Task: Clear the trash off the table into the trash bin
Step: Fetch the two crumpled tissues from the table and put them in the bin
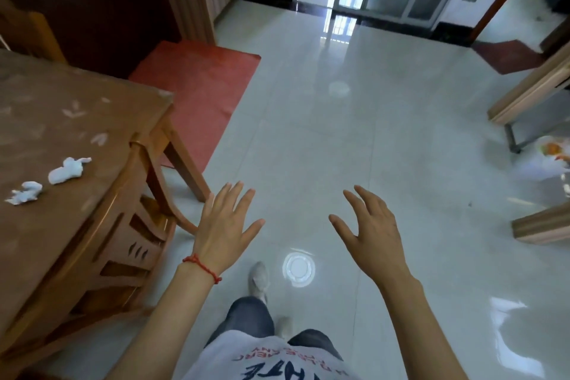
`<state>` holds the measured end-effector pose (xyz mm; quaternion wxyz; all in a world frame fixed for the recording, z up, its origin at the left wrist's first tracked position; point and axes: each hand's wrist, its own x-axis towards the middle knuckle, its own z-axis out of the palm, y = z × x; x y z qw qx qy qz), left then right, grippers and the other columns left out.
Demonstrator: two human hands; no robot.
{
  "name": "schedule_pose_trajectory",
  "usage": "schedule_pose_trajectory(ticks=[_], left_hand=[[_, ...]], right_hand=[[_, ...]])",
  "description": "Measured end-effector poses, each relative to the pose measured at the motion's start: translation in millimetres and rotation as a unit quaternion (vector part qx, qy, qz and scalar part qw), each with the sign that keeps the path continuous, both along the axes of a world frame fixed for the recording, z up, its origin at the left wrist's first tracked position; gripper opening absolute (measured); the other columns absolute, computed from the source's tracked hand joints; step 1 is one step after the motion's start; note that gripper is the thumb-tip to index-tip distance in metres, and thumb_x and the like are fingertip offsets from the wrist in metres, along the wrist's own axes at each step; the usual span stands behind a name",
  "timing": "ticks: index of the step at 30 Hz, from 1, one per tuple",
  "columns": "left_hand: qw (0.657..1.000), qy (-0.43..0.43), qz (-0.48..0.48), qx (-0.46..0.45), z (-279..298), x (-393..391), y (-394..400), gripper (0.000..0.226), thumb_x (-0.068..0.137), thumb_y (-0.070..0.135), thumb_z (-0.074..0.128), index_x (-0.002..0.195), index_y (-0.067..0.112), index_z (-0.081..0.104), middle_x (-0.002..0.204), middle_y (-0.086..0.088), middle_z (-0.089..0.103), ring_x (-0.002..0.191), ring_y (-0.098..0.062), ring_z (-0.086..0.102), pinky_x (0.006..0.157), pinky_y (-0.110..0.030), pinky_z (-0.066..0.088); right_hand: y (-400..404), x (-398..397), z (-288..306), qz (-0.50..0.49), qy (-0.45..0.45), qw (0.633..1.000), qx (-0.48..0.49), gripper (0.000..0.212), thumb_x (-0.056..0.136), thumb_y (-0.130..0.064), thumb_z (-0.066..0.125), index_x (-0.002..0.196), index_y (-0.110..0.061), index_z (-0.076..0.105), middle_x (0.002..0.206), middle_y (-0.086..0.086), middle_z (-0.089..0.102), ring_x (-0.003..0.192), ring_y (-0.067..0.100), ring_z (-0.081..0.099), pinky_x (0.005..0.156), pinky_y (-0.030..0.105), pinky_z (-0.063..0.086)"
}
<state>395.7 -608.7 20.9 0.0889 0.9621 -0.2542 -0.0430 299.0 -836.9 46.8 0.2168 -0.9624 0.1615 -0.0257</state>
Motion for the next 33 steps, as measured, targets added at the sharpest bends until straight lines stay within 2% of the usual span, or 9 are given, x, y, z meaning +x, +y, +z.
schedule_pose_trajectory(ticks=[4,7,10,14,17,22,25,27,33], left_hand=[[1.0,-0.003,0.008,0.006,-9,60,-13,0.06,0.08,0.048,0.047,0.123,0.007,0.057,0.126,-0.019,0.059,0.116,-0.039,0.055,0.094,-0.055,0.041],[1.0,0.009,0.016,0.007,-13,110,-20,0.063,0.084,0.052,0.034,0.124,0.008,0.056,0.127,-0.018,0.058,0.119,-0.038,0.054,0.095,-0.055,0.041],[1.0,0.007,0.021,0.009,-12,154,-24,0.063,0.084,0.051,0.031,0.121,0.007,0.058,0.124,-0.018,0.06,0.115,-0.038,0.057,0.091,-0.055,0.043],[0.999,0.015,0.04,0.01,-9,203,-21,0.073,0.093,0.056,0.01,0.12,0.008,0.058,0.124,-0.017,0.061,0.113,-0.037,0.058,0.09,-0.055,0.044],[0.997,0.024,0.066,0.011,-9,231,-13,0.078,0.092,0.058,0.005,0.119,0.009,0.059,0.124,-0.017,0.061,0.113,-0.037,0.058,0.09,-0.057,0.043],[0.989,0.037,0.143,0.01,-6,253,5,0.076,0.092,0.058,0.006,0.12,0.011,0.058,0.125,-0.016,0.06,0.115,-0.036,0.057,0.092,-0.058,0.042],[0.978,0.03,0.208,-0.006,-2,256,16,0.072,0.092,0.057,0.008,0.121,0.012,0.056,0.126,-0.015,0.059,0.116,-0.033,0.056,0.096,-0.051,0.043],[0.967,0.016,0.252,-0.02,3,256,23,0.068,0.092,0.057,0.012,0.123,0.013,0.053,0.127,-0.016,0.059,0.118,-0.033,0.055,0.101,-0.046,0.038],[0.918,0.01,0.395,-0.016,22,249,38,0.07,0.093,0.056,0.012,0.12,0.01,0.057,0.126,-0.017,0.059,0.115,-0.036,0.056,0.093,-0.055,0.043]], right_hand=[[-15,61,-9,0.002,-0.007,1.0,-0.003,0.058,0.085,-0.05,0.044,0.129,-0.013,0.049,0.14,0.011,0.046,0.13,0.03,0.04,0.105,0.045,0.033],[-20,111,-12,0.008,-0.008,1.0,-0.002,0.063,0.084,-0.056,0.04,0.131,-0.015,0.047,0.142,0.009,0.044,0.132,0.028,0.038,0.107,0.044,0.032],[-23,161,-11,0.025,-0.007,1.0,-0.008,0.069,0.082,-0.061,0.028,0.132,-0.016,0.046,0.143,0.008,0.043,0.132,0.027,0.038,0.107,0.044,0.031],[-22,223,-5,0.052,-0.015,0.998,-0.011,0.067,0.083,-0.06,0.029,0.131,-0.016,0.047,0.142,0.008,0.044,0.131,0.028,0.039,0.106,0.044,0.033],[-20,263,-2,0.078,-0.017,0.997,-0.011,0.067,0.084,-0.059,0.03,0.131,-0.015,0.047,0.142,0.008,0.044,0.131,0.028,0.04,0.106,0.044,0.033],[-7,320,2,0.164,-0.024,0.986,-0.013,0.064,0.085,-0.058,0.032,0.131,-0.016,0.047,0.141,0.007,0.045,0.13,0.028,0.041,0.105,0.044,0.034],[5,354,4,0.223,-0.024,0.974,-0.011,0.063,0.085,-0.058,0.033,0.13,-0.016,0.048,0.14,0.008,0.046,0.129,0.028,0.042,0.105,0.044,0.034],[15,377,6,0.268,-0.03,0.963,-0.008,0.062,0.086,-0.057,0.034,0.129,-0.015,0.049,0.139,0.008,0.047,0.129,0.029,0.043,0.104,0.045,0.035],[47,434,8,0.41,-0.039,0.911,-0.001,0.06,0.085,-0.055,0.037,0.125,-0.013,0.053,0.136,0.009,0.051,0.125,0.03,0.047,0.102,0.044,0.036]])
